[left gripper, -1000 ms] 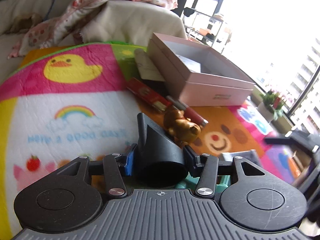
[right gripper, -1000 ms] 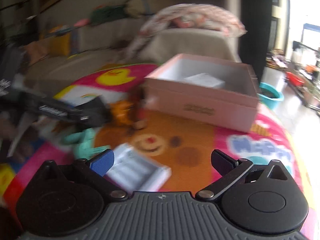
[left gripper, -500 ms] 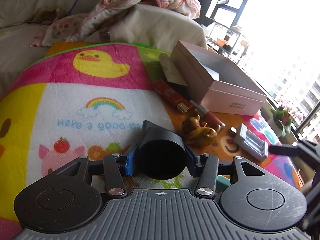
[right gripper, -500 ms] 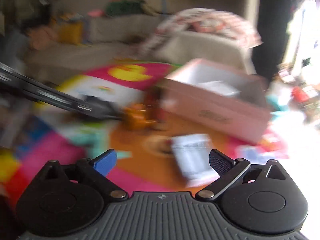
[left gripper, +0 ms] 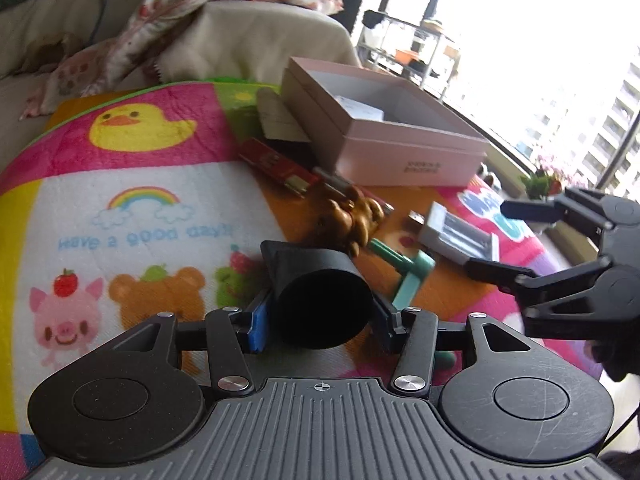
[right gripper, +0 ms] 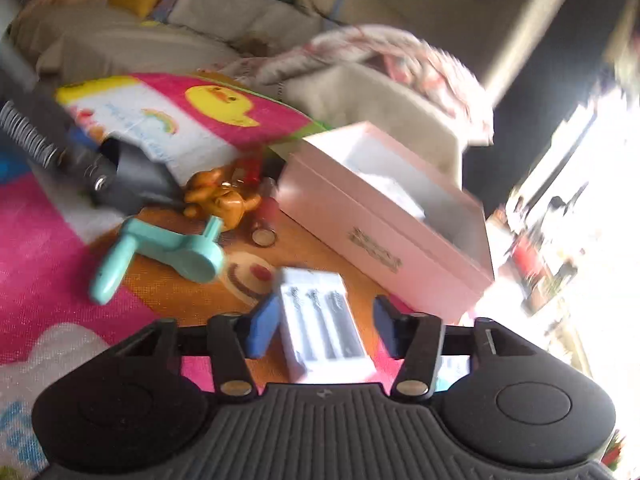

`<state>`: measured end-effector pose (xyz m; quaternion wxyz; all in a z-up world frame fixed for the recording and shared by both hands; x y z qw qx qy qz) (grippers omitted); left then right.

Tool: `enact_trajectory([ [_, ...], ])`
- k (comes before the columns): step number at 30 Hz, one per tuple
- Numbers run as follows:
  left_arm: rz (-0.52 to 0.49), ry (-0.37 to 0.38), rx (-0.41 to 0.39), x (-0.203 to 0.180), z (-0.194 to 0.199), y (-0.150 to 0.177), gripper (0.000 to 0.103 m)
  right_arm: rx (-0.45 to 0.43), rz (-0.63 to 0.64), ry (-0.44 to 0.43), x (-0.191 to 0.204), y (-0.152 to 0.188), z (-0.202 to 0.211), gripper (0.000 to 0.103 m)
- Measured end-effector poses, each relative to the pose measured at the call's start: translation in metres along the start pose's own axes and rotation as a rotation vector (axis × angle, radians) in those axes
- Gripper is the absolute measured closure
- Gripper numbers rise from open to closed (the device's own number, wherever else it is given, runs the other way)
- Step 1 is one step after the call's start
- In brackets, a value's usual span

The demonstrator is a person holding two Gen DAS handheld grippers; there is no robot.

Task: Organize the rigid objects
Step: 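Lift the black cylinder with the left tool while the right grasps the teal crank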

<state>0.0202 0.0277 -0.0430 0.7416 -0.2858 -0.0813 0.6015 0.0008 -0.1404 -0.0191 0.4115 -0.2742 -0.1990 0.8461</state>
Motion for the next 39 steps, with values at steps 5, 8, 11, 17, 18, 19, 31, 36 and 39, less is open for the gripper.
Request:
enact_trajectory([
  [5,0.014,-0.066,0.004,0.011,0.006,0.002,0.049,-0.036,-0.05,-0.234,0.023,-0.004,0.017,0.016],
  [8,0.035,-0.057,0.007,0.02,0.009,0.003,0.05,-0.049,0.03,-0.246,0.047,-0.007,0.012,0.016],
  [11,0.026,-0.052,0.01,0.022,0.011,0.005,0.05,-0.024,0.058,-0.286,0.066,-0.016,-0.005,0.016],
  [17,-0.001,-0.081,0.002,0.018,0.006,-0.003,0.05,0.012,-0.007,-0.349,0.063,-0.023,-0.021,0.028],
  [18,0.0,-0.08,-0.001,0.018,0.003,-0.006,0.05,0.009,0.001,-0.354,0.063,-0.02,-0.02,0.031],
  [19,-0.001,-0.082,-0.004,0.017,-0.001,-0.01,0.05,0.006,0.005,-0.35,0.061,-0.017,-0.02,0.031],
  [31,-0.071,-0.113,-0.077,0.016,-0.021,-0.029,0.047,-0.003,-0.029,-0.314,0.054,-0.018,-0.025,0.02],
  [36,-0.151,-0.152,-0.106,0.013,-0.021,-0.026,0.047,0.004,0.0,-0.341,0.058,-0.023,-0.022,0.032],
  [39,-0.173,-0.168,-0.108,0.011,-0.017,-0.022,0.047,-0.002,0.026,-0.328,0.057,-0.016,-0.01,0.032],
])
Point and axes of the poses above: each gripper's, at about its wrist camera, not at the fingertips, and z roughly against the way its jaws point, x to its left, y to its underside, the point moved 8 cm from there along -z, roughly the way its jaws point, and after that the axes turned 13 degrees about x, right-handed, at the moved point
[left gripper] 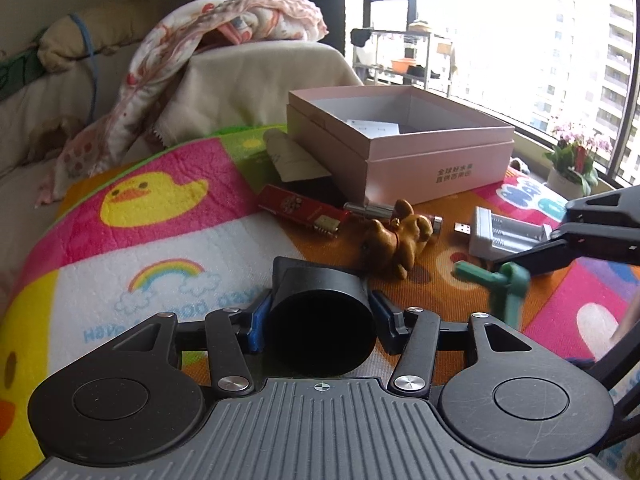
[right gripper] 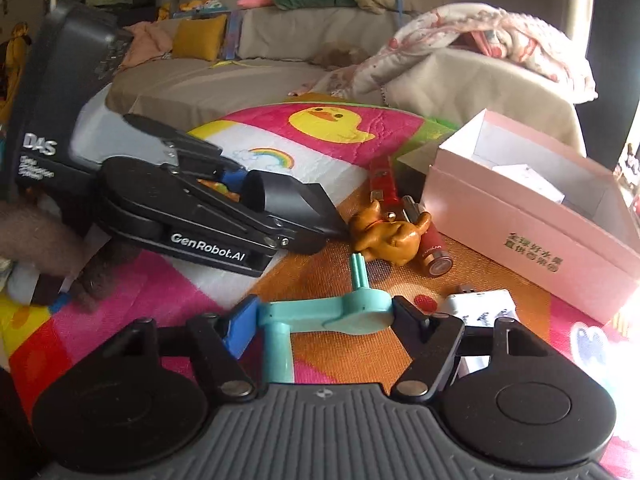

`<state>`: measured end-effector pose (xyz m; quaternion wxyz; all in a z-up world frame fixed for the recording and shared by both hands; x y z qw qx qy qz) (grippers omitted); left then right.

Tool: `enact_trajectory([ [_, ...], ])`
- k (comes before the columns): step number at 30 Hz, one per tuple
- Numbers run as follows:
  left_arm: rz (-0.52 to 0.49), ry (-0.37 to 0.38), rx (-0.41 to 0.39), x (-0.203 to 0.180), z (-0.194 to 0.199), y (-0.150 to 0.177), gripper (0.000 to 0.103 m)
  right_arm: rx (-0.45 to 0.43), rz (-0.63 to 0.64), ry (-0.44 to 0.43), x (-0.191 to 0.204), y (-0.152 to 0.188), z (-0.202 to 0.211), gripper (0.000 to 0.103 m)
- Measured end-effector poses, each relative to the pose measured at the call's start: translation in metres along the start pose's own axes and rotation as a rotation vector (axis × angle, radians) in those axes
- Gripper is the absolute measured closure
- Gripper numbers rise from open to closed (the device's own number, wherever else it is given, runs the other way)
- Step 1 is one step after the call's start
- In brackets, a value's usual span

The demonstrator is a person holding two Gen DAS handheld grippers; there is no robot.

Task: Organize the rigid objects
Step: 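Lift the black cylinder with the left tool while the right grasps the teal crank, then drop the black cylinder and teal crank into the pink box with both tools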

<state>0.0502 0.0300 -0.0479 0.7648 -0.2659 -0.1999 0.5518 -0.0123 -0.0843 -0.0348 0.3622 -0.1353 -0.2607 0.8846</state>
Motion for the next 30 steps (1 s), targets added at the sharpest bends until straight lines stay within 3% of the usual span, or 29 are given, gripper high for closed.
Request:
enact_trajectory([
  [5,0.004,0.049,0.007,-0.012,0.021,0.009,0.047,-0.003,-0.007,0.033,-0.005,0.018,0.026,0.032],
  [10,-0.014,0.173,0.013,-0.043,0.051,0.018,0.047,-0.007,-0.026,0.098,-0.019,0.033,0.049,0.032],
  [15,0.001,0.273,-0.038,-0.059,0.072,-0.005,0.047,-0.063,-0.068,0.141,-0.041,0.029,0.079,0.032],
  [18,0.051,0.324,-0.105,-0.053,0.076,-0.044,0.047,-0.163,-0.103,0.177,-0.065,0.008,0.107,0.032],
  [21,0.049,0.276,-0.175,-0.047,0.067,-0.092,0.047,-0.253,-0.16,0.208,-0.103,-0.026,0.126,0.032],
  [23,0.062,0.248,-0.181,-0.044,0.051,-0.121,0.047,-0.286,-0.194,0.246,-0.132,-0.053,0.127,0.032],
  [26,0.104,0.261,-0.146,-0.041,0.02,-0.154,0.047,-0.279,-0.258,0.267,-0.174,-0.092,0.115,0.032],
  [30,0.12,0.214,-0.121,-0.037,-0.013,-0.176,0.047,-0.248,-0.339,0.236,-0.219,-0.131,0.084,0.032],
])
Point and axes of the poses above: each gripper's, at about its wrist camera, not at the fingertips, and z roughly against the way its jaws point, x to its left, y to its underside, the point moved 8 cm from there along -z, roughly the way its jaws point, and after that the axes turned 13 degrees about x, right-handed, at the moved point
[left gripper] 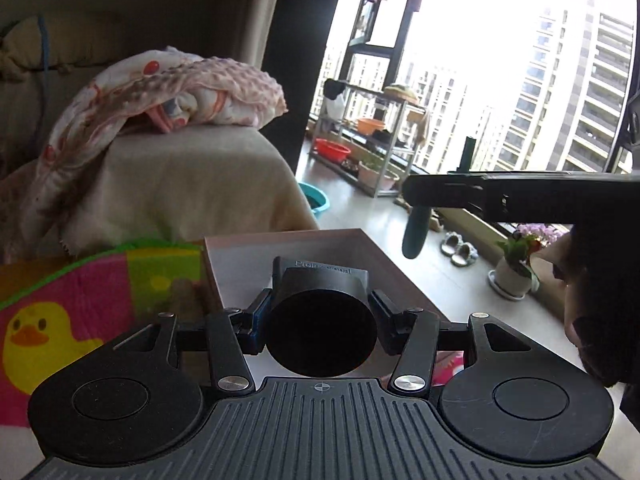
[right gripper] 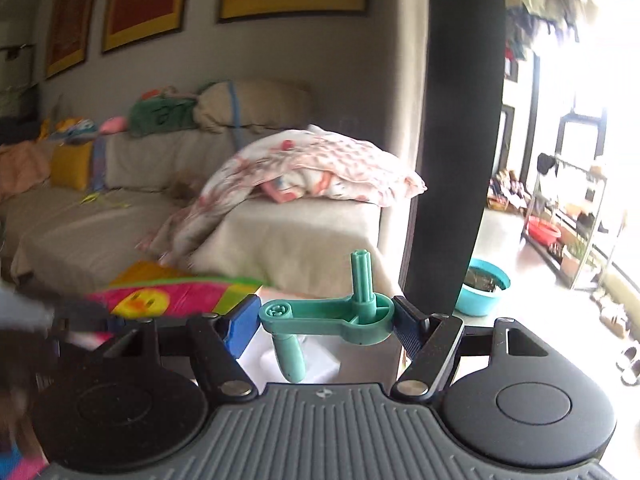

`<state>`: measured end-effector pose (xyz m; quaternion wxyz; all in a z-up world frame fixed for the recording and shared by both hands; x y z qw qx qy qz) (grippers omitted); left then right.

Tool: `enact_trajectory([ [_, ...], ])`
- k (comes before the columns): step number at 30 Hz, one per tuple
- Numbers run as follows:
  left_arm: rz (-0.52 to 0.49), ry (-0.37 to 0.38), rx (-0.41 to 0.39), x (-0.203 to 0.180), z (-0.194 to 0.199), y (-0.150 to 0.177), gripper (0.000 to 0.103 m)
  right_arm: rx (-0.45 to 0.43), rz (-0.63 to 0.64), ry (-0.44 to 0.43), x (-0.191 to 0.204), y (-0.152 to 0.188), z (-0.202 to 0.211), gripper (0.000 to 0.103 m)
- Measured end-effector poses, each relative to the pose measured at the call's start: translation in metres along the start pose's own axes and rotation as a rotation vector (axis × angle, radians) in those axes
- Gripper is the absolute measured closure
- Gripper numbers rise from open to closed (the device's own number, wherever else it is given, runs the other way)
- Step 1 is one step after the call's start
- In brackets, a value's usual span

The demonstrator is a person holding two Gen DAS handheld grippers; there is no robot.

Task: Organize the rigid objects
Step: 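Drop the black cylinder and teal crank into the pink box with both tools, then grasp the cream tube with the left tool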

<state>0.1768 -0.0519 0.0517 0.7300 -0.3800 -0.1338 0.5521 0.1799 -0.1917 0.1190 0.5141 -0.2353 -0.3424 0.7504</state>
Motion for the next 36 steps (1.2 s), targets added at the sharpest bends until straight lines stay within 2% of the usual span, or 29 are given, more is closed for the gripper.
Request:
enact_trajectory([
  [2,0.041,-0.008,0.041,0.007,-0.018,-0.004,0.048,0.047,-0.039,-0.024,-0.007,-0.012,-0.028,0.032],
  [4,0.085,0.004,0.157,0.014,-0.044,0.002,0.048,0.098,-0.043,-0.053,-0.01,-0.017,-0.055,0.032],
  [5,0.097,0.012,0.185,0.015,-0.051,0.004,0.048,0.115,-0.038,-0.044,-0.011,-0.018,-0.066,0.03],
  [8,0.095,0.0,0.158,0.019,-0.045,0.008,0.048,0.118,-0.009,0.049,-0.016,-0.01,-0.079,0.025],
  [11,0.093,-0.008,0.089,0.022,-0.023,0.011,0.048,0.097,-0.006,0.034,-0.019,0.014,-0.064,0.017],
  [15,0.078,-0.037,-0.002,0.03,0.016,0.03,0.048,0.091,-0.062,0.024,-0.026,0.067,-0.031,0.016],
  [19,0.111,-0.068,-0.019,0.043,0.043,0.061,0.048,0.081,-0.056,0.078,-0.027,0.121,-0.003,0.008],
  [23,0.115,-0.064,0.019,0.049,0.056,0.095,0.048,0.186,-0.092,0.008,-0.021,0.161,0.004,0.008],
  [26,0.104,-0.044,0.054,0.045,0.052,0.111,0.048,0.204,-0.09,-0.002,-0.008,0.178,0.008,0.008],
  [30,0.026,-0.025,0.115,0.025,0.04,0.122,0.048,0.222,-0.047,-0.012,0.018,0.19,0.005,0.008],
  [33,0.004,-0.065,0.144,0.018,0.031,0.127,0.048,0.231,-0.014,-0.016,0.034,0.196,0.001,0.008],
  [36,0.007,-0.08,0.134,0.018,0.028,0.125,0.048,0.239,0.025,-0.012,0.047,0.203,-0.002,0.008],
])
Point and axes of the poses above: each gripper's, at about its wrist camera, not at the fingertips, and z roughly against the way its jaws point, x to its left, y to its underside, the point moved 8 cm from there along -z, roughly the way its jaws point, and after that the axes turned 13 degrees about x, right-handed, at the moved point
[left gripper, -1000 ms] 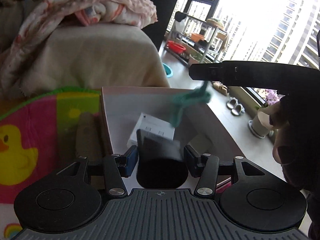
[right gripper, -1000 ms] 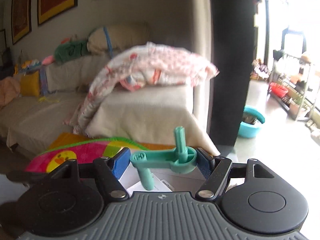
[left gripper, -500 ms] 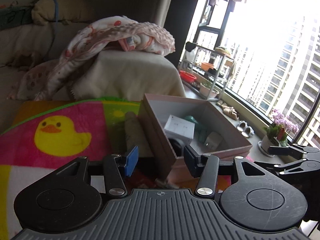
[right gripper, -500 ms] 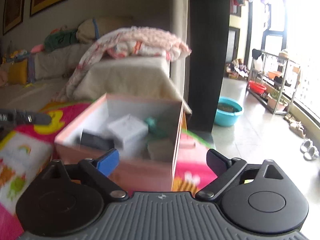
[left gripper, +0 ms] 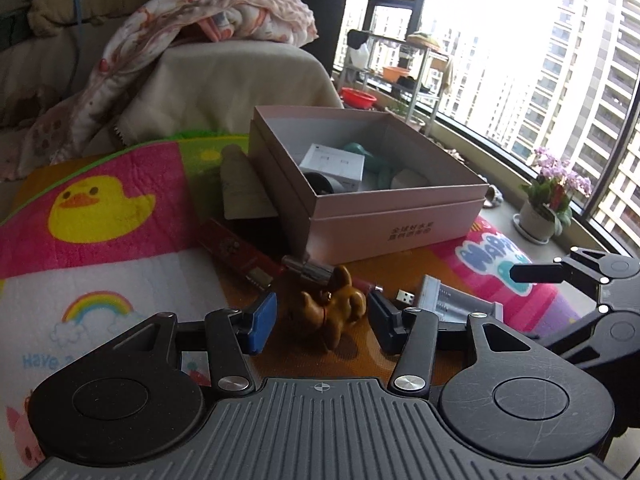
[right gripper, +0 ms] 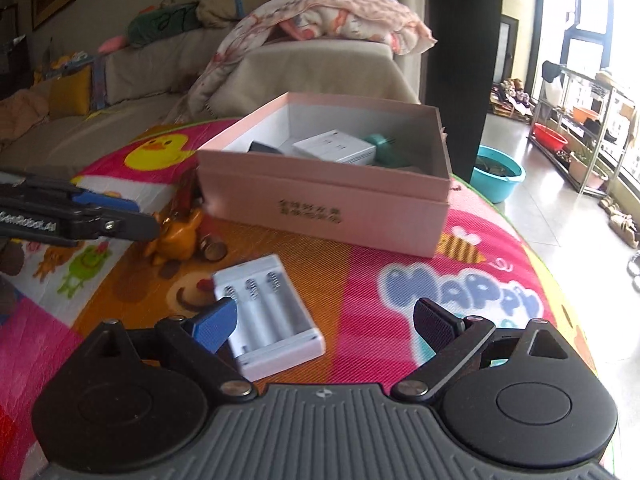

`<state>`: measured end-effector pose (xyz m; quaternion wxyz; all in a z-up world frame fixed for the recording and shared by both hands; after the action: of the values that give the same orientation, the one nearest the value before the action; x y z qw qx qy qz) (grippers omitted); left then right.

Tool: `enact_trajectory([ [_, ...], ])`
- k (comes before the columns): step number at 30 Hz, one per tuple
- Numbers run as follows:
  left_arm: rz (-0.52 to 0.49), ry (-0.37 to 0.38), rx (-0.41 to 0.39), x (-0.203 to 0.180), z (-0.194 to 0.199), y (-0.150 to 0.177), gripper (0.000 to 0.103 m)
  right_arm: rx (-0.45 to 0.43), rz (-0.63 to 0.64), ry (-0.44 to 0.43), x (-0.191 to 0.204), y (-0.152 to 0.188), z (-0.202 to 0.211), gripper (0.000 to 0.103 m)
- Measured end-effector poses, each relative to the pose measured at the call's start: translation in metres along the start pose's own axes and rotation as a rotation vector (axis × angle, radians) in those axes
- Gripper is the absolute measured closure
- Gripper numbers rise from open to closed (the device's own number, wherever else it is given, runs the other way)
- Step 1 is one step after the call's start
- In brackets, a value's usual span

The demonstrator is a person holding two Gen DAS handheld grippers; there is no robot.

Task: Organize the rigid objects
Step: 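Grasp the cream tube with the left tool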

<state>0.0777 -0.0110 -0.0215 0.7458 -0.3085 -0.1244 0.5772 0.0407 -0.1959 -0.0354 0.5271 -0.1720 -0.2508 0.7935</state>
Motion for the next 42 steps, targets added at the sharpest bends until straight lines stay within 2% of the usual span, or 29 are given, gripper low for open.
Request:
enact_trajectory([
  [6,0.139,0.001,-0.045,0.027,0.001,-0.015,0.048,0.008,0.067,0.016,0.016,0.01,-0.006,0.008],
  [10,0.251,0.021,-0.101,0.059,0.0,-0.04,0.048,0.007,0.072,0.017,0.017,0.01,-0.007,0.008],
  [13,0.303,0.065,-0.105,0.084,-0.014,-0.072,0.049,0.018,0.05,0.004,0.014,0.011,-0.01,0.006],
  [17,0.334,0.088,-0.092,0.107,-0.052,-0.135,0.049,0.035,0.016,-0.02,0.009,0.01,-0.014,0.003],
  [19,0.305,0.045,-0.062,0.113,-0.079,-0.164,0.05,0.041,0.006,-0.031,0.008,0.01,-0.015,0.003],
  [21,0.276,-0.031,-0.004,0.121,-0.11,-0.184,0.054,0.041,0.004,-0.034,0.008,0.011,-0.015,0.002],
  [24,0.242,-0.104,0.085,0.126,-0.145,-0.194,0.063,0.04,0.0,-0.038,0.008,0.011,-0.015,0.002],
  [25,0.228,-0.112,0.109,0.125,-0.153,-0.193,0.064,0.041,-0.001,-0.039,0.008,0.011,-0.015,0.002],
  [28,0.152,-0.107,0.104,0.12,-0.15,-0.187,0.064,0.048,0.002,-0.047,0.009,0.01,-0.017,0.0],
  [32,0.058,-0.08,0.118,0.103,-0.126,-0.149,0.066,0.049,0.001,-0.048,0.009,0.01,-0.017,0.0],
  [33,0.041,-0.086,0.101,0.099,-0.116,-0.137,0.074,0.048,0.001,-0.049,0.009,0.01,-0.017,0.0],
  [35,0.046,-0.065,0.089,0.093,-0.097,-0.108,0.077,0.048,0.0,-0.05,0.009,0.009,-0.017,0.0],
  [39,0.142,0.015,0.065,0.086,-0.063,-0.063,0.077,0.05,0.002,-0.045,0.01,0.009,-0.017,0.0],
  [42,0.14,0.029,0.063,0.07,-0.047,-0.039,0.078,0.054,-0.002,-0.04,0.01,0.009,-0.017,0.0],
])
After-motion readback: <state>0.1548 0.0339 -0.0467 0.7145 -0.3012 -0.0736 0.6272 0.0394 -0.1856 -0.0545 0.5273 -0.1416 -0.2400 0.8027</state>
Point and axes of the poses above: each gripper's, at about its wrist camera, not at the fingertips, and z roughly against the way its jaws point, x to its left, y to its underside, the point moved 8 cm from there along -z, roughly the way its jaws point, and after that the axes turned 13 degrees about x, right-handed, at the moved point
